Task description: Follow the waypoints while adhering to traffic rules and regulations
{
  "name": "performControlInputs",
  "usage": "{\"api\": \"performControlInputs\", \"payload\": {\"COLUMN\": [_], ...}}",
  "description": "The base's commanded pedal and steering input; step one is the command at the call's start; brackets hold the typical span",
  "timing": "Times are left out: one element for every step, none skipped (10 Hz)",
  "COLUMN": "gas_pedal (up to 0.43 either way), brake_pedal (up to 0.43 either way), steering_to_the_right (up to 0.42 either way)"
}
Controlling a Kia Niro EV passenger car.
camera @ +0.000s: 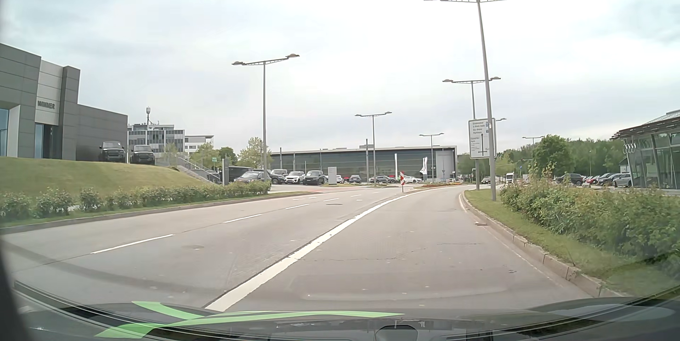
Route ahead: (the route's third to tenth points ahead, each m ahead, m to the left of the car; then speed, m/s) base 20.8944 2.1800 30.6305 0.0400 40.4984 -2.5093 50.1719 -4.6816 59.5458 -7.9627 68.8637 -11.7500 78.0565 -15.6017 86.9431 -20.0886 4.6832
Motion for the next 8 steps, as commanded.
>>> {"api": "performControlInputs", "payload": {"gas_pedal": [0.11,0.098,0.098,0.098,0.098,0.098,0.087,0.079], "brake_pedal": [0.0,0.0,0.0,0.0,0.0,0.0,0.0,0.0], "steering_to_the_right": [0.054,0.046,0.041,0.035,0.027,0.025,0.022,0.013]}}
